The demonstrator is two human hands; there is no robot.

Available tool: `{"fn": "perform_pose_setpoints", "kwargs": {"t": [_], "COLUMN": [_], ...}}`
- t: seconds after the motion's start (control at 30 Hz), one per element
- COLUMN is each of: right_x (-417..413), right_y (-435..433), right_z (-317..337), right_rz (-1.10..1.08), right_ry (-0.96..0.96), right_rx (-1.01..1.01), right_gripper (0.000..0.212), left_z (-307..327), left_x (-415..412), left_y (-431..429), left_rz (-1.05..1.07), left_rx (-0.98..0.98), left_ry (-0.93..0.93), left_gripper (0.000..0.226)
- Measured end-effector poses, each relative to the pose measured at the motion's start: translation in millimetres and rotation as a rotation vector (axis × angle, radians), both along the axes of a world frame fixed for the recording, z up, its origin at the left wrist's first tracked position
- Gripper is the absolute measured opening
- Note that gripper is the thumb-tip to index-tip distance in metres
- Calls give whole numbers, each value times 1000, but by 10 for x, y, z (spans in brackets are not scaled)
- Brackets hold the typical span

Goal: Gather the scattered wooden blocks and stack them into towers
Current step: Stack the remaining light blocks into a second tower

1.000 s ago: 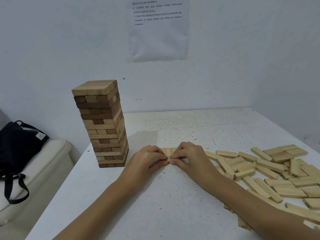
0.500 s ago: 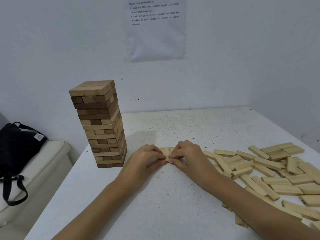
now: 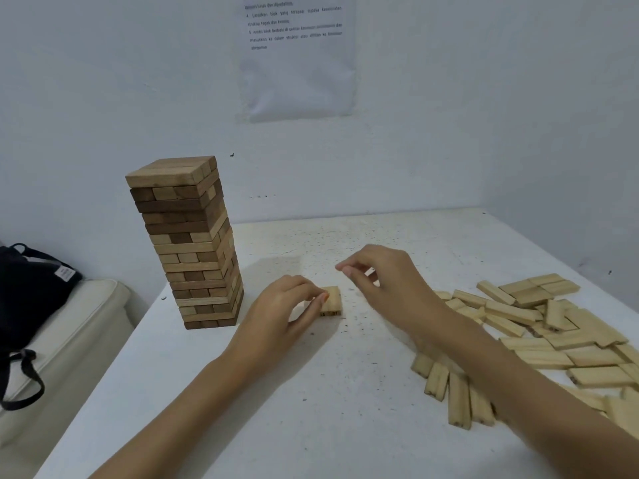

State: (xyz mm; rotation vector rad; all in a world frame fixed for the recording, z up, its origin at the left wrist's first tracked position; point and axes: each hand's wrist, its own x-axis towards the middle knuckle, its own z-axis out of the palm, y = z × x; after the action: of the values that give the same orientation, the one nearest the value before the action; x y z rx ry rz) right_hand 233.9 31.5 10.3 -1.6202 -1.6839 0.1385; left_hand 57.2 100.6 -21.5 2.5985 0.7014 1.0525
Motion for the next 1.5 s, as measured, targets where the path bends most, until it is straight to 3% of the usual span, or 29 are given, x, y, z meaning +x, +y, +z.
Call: {"fn": "perform_pose_setpoints", "kwargs": {"t": [0.13,0.27,0.53,0.77,0.9,1.03,1.2,1.27,1.37,1.5], "right_x": [108,209,520,573,572,558,630,729,861,993], "right_y": [-198,-502,-1397,-1903,-1927,-1907,-1952,-2024,-2149,-2371], "right_z": [246,417,405,33,-182,-275,-214,-140,-37,4], "right_rz": [-51,-85,-195,-235,-216,-230,-277,-311,-339,-351], "right_ry": [110,165,171,141,56,101,145,244,421,333], "right_rx": [1,11,-23,-138,-115,-33,29,39,28,-122], "right_gripper": [19,17,13,20,27,24,35,31,18,26], "left_z": [85,154,197,166,118,63,75,108,156,182], "left_x": [67,234,642,924,994,1014,1026,1036,1066,1135], "left_y": [-239,-609,-1203,-1238,-1210,-1195,-1230,-1293,-1411,-1608], "left_rz": [-33,-101,-260,-285,-289,-299,-299,-289,-288,-354], "left_rx": [-52,-136,-198,-140,-199,-240,-190,-265,-526,-954], "left_ry": [-28,-39,-7,207,294,260,169,85,-86,-209], "left_gripper": [22,33,14,23,27,19,20,22,21,22]}}
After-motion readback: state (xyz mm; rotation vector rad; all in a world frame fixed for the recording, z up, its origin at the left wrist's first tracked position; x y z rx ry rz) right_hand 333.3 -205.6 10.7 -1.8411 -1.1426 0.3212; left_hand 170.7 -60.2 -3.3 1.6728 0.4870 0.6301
